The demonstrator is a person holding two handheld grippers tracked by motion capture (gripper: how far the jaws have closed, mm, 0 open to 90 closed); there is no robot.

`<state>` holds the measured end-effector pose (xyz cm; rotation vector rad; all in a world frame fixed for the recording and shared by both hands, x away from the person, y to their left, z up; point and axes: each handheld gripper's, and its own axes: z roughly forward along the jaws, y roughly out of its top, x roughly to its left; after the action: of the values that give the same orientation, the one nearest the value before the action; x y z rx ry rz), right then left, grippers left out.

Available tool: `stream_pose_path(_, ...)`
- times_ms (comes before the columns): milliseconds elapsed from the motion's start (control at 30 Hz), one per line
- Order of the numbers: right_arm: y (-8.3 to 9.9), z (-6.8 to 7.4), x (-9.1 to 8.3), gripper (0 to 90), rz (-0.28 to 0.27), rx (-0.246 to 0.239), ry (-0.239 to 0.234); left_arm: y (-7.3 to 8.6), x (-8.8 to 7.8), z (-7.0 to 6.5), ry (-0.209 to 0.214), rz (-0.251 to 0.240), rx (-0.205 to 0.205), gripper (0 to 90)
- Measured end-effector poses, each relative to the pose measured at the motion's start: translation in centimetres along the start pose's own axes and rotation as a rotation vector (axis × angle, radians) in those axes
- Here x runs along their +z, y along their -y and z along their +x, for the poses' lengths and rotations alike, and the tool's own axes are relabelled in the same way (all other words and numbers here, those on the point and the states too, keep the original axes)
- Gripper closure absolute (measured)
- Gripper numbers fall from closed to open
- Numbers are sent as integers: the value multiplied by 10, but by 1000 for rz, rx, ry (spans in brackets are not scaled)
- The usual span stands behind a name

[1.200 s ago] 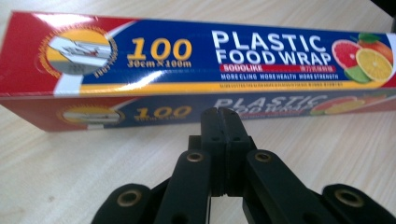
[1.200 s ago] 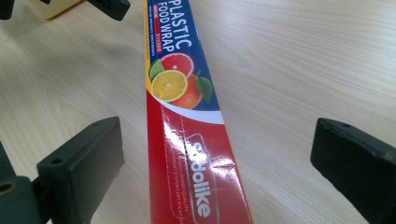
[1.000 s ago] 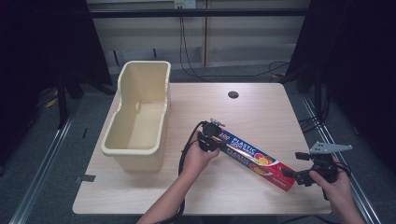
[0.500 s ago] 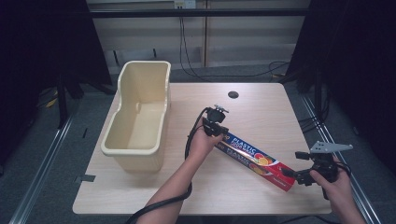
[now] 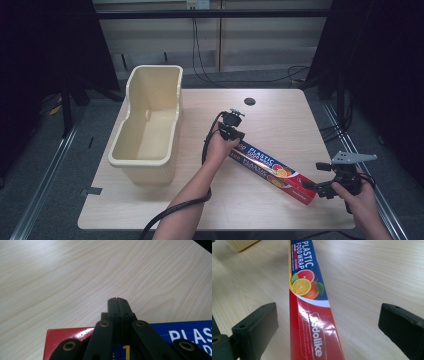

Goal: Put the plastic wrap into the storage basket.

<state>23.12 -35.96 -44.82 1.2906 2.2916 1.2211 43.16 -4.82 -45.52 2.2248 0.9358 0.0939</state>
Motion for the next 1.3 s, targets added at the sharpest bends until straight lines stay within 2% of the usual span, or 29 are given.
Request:
stream_pose_path(133,1,-1,0,23,1,0,1,-1,-2,-1,0,26,-15,900)
stream_pose_path(167,1,-1,-1,23,0,-1,2,0,-4,0,-6,40,-7,900)
stream_pose_path(200,1,-1,-1,23,0,-1,2,1,-4,0,4,30,-31,900)
stream_pose_path(233,1,-1,-1,24,0,-2,1,2,-6,1,3,46,-18,900)
stream_pose_path(300,1,-1,-1,23,-1,-4,1,6,-8,3,6,63,-26,900)
stream_pose_path(333,1,-1,-1,23,-1,-4,1,9,-10,3,9,65,-45,900)
stream_pose_path(400,0,0,-2,23,-4,1,4,14,-14,5,18,67,-47,900)
stream_pose_path(433,0,0,-2,23,-4,1,5,19,-19,6,24,72,-77,900)
stream_pose_path(600,-1,0,-1,23,-5,-6,1,30,-32,7,19,85,-75,900)
stream_pose_path(633,-1,1,-1,23,-6,-8,0,35,-37,7,24,86,-86,900)
stream_pose_path(867,-2,3,1,24,-1,-13,-2,51,-49,5,40,94,-89,900)
stream_pose_path(933,-3,4,1,24,-2,-14,-5,56,-52,4,44,106,-83,900)
stream_pose_path(1133,-3,5,2,23,-1,-16,-5,71,-55,-1,78,113,-104,900)
stream_pose_path(1167,-4,6,2,23,-2,-14,-4,74,-58,-1,87,132,-83,900)
stream_pose_path(1267,-4,6,2,23,-4,-14,-1,77,-58,-4,92,124,-95,900)
stream_pose_path(1300,-4,6,2,23,-4,-15,-2,78,-60,-4,97,133,-87,900)
